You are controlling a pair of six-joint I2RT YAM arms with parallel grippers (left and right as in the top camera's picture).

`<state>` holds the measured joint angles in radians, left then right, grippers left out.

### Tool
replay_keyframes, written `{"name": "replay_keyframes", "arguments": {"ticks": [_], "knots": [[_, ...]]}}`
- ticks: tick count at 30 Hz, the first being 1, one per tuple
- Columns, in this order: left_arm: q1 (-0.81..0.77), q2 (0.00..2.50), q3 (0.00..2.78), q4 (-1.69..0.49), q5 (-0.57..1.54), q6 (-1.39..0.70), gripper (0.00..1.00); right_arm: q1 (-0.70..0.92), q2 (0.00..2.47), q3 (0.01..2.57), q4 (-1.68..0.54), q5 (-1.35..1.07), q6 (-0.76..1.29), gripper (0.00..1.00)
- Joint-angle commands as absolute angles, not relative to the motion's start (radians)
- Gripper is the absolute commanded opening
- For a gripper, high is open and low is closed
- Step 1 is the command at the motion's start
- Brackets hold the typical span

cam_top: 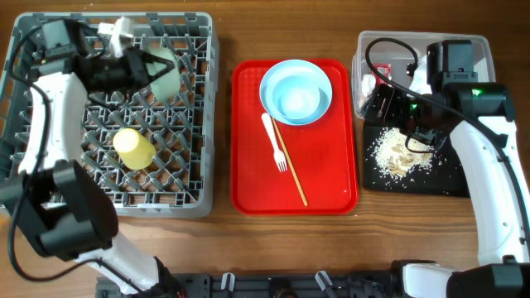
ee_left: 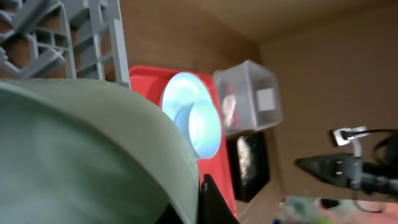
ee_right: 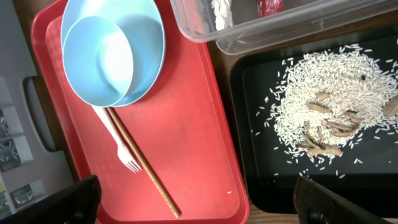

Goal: Sort waste into correct bins and load items into the dishwasher rack
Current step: 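Carry the green bowl into the dish rack and set it down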

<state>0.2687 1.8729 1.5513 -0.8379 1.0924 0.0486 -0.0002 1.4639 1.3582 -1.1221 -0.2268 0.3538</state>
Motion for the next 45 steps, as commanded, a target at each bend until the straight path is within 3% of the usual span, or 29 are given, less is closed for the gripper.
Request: {"name": "replay_keyframes", "arguments": {"ticks": [1,16,31,42,44,45], "knots": [[0.321,1.942,1.555,-0.789,1.254,0.074,0.04,-0.004,1.44,1.367,-1.122,-0.21,0.341,0.99],[0.365,2.05,1.555,-0.616,1.36,0.071,0.04,-0.004,1.44,1.367,-1.129,-0.21,0.342,1.0],[0.398,2.104,1.555,-0.585,1.451,0.071,0.04,-0.004,1.44,1.367,-1.145,-0.211,0.343,1.0],[0.428,2.108,1.555,-0.632,1.311,0.072,0.04,-0.004,1.44,1.367,-1.152,-0.211,0.343,1.0],[0.444,2.108,1.555,-0.668,1.253,0.072,0.11,-0.004,1.44,1.367,-1.154,-0.21,0.343,1.0],[0.456,2.108,1.555,-0.692,1.224,0.071,0.29,-0.004,1.44,1.367,-1.154,-0.21,0.343,1.0]]}}
